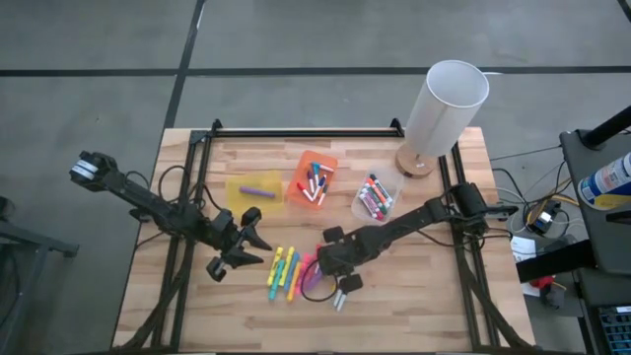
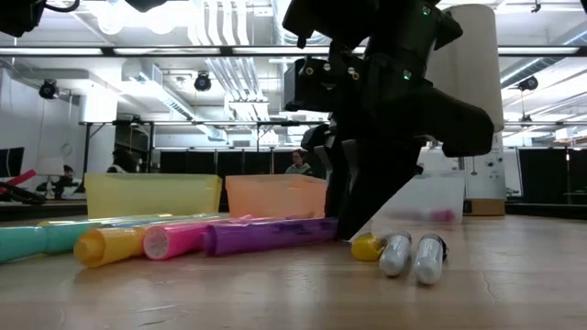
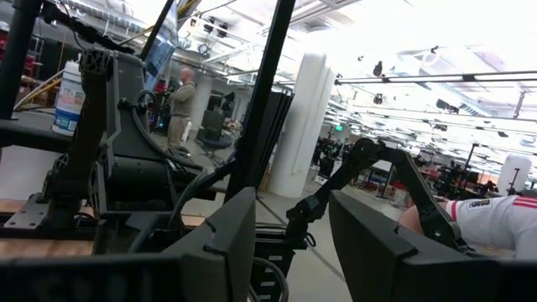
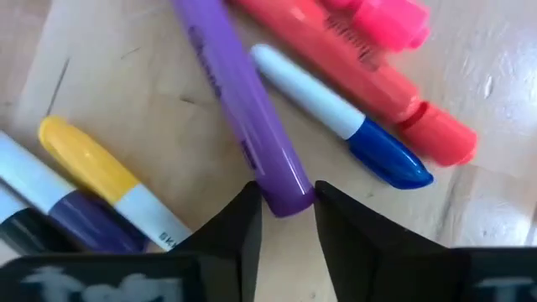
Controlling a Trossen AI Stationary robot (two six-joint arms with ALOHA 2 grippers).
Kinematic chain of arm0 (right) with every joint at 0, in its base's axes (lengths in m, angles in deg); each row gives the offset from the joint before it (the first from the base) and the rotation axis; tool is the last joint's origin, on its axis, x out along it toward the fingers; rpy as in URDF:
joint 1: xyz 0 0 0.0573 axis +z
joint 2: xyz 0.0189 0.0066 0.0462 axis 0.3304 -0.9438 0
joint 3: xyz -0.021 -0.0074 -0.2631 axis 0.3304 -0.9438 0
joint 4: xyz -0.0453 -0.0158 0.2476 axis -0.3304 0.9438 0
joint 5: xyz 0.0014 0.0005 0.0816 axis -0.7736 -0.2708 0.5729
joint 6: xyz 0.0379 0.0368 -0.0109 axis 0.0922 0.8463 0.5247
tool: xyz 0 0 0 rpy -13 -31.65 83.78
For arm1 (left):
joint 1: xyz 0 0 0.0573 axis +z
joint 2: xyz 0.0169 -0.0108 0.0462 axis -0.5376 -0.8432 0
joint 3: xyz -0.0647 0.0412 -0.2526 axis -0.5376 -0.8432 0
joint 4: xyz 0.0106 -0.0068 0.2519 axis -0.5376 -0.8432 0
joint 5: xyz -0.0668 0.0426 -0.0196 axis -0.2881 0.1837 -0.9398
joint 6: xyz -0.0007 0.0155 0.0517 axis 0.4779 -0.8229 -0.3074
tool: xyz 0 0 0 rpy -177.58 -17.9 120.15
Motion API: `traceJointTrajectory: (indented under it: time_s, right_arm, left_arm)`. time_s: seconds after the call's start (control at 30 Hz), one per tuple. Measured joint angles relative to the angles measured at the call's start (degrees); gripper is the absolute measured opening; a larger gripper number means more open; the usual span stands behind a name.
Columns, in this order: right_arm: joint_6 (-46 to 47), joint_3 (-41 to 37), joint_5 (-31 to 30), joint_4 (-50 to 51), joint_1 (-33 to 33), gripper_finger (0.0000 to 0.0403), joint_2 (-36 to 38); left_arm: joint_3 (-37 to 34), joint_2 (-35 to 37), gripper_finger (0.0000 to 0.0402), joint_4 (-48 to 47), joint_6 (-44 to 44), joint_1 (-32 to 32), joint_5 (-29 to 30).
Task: Pick & Place Markers
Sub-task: Put the violet highlighter pen into the yellow bin
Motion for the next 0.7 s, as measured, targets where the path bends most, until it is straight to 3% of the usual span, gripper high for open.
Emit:
traceJointTrajectory:
  time_s: [0.17, 0.7]
  right_arm:
    - [0.14, 0.00, 2.12, 0.44, 0.04, 0.0076, 0.00]
    - [5.17, 2.27, 5.75, 0.72, 0.24, 0.0076, 0.02]
  left_arm:
    - [0.00, 0.02, 0.0147, 0.00, 0.03, 0.00, 0.00]
    - [0.00, 0.02, 0.0147, -0.46, 0.08, 0.00, 0.02]
